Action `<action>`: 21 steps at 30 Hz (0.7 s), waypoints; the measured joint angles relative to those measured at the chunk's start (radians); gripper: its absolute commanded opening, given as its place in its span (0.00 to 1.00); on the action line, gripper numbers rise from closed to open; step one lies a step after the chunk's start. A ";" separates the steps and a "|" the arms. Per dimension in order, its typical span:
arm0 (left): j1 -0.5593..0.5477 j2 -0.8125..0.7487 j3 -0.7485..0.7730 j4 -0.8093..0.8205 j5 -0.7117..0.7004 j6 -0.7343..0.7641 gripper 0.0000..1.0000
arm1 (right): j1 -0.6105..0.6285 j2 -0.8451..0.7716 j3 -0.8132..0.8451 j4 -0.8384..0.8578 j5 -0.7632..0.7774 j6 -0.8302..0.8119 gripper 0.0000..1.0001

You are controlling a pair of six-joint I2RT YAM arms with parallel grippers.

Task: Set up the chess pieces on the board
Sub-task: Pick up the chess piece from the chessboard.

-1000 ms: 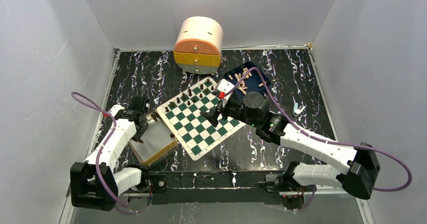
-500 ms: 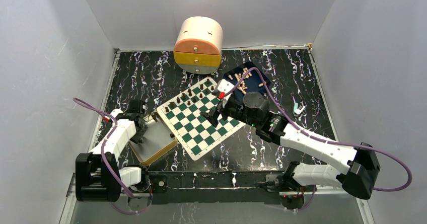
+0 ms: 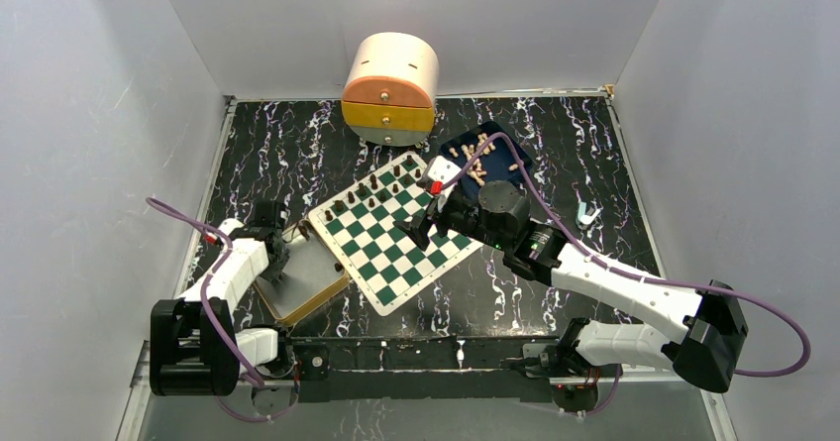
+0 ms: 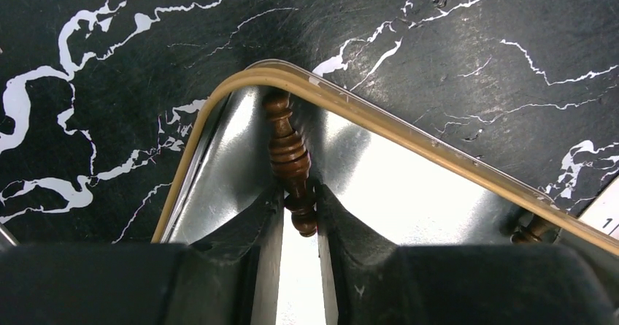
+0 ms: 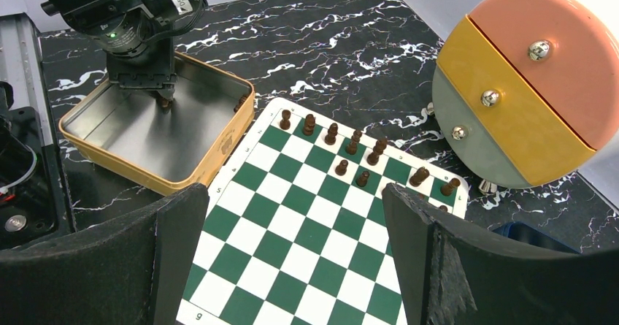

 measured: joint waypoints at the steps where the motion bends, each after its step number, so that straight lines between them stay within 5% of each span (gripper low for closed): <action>1: 0.001 -0.001 0.000 0.001 0.001 0.002 0.15 | 0.000 0.000 0.000 0.000 0.000 0.000 0.99; 13: 0.002 -0.116 0.076 -0.147 0.029 0.040 0.03 | 0.000 0.000 0.000 0.000 0.014 0.057 0.99; 21: 0.002 -0.160 0.224 -0.179 0.172 0.208 0.06 | -0.001 0.020 0.000 -0.001 0.007 0.125 0.99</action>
